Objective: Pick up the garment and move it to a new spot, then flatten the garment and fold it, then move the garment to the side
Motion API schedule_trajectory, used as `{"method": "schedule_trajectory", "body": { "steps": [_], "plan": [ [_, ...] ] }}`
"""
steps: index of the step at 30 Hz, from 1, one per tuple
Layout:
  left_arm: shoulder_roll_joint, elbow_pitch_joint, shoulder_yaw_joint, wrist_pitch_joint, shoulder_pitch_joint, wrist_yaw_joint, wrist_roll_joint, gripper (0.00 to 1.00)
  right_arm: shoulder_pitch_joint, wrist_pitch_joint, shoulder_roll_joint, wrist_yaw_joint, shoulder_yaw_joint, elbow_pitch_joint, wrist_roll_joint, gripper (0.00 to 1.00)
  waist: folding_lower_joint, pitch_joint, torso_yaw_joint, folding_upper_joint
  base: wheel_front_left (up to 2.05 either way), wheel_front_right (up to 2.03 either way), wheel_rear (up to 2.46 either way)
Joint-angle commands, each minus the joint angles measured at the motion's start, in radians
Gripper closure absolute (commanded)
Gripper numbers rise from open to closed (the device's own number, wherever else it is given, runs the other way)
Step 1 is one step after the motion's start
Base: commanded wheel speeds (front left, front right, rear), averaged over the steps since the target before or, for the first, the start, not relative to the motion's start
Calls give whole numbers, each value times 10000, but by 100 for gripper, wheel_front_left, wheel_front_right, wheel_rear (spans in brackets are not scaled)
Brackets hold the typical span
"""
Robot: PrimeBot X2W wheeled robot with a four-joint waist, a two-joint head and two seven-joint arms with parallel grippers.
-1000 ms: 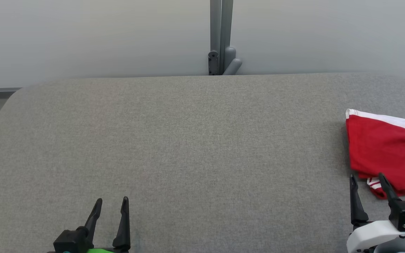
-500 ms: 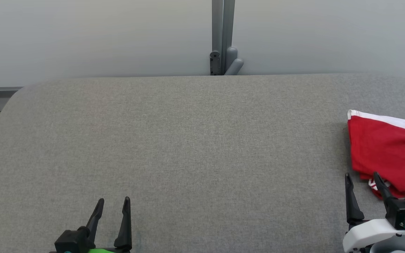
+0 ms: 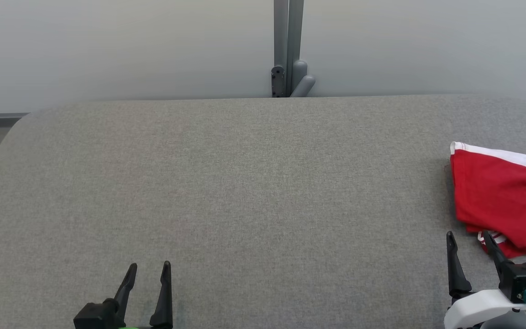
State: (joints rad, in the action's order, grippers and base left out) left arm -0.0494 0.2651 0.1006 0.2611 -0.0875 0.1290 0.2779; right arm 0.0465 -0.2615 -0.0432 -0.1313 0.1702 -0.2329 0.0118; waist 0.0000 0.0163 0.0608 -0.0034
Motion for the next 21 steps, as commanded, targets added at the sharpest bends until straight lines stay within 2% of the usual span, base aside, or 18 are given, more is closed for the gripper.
{"method": "schedule_trajectory", "body": {
  "steps": [1, 5, 6, 10, 21],
  "plan": [
    [-13, -156, 1, 18, 144, -9, 6, 0, -151, -7, -67, 3, 22, 149, 0, 0, 0, -3, -4, 3, 0, 0, 0],
    [-14, -158, 15, 19, 168, -14, 2, 0, -169, -8, -70, 3, -15, 186, 32, 0, 0, -19, -20, 4, 0, 0, 0],
    [2, 21, 8, 0, -3, -2, 0, 100, 3, 0, 6, 0, -13, -15, 0, 100, 0, -19, -20, 0, 0, 0, 0],
    [11, 305, 7, -58, -98, -2, 77, 100, 77, 55, 74, 0, 19, -386, -76, 100, 0, -22, -23, 0, 0, 0, 0],
    [-96, 180, -194, -509, 180, -9, 2183, 100, -194, 663, 48, 1, -24, -353, -2501, 100, 0, -36, -76, 3, 0, 0, 0]
  ]
}}
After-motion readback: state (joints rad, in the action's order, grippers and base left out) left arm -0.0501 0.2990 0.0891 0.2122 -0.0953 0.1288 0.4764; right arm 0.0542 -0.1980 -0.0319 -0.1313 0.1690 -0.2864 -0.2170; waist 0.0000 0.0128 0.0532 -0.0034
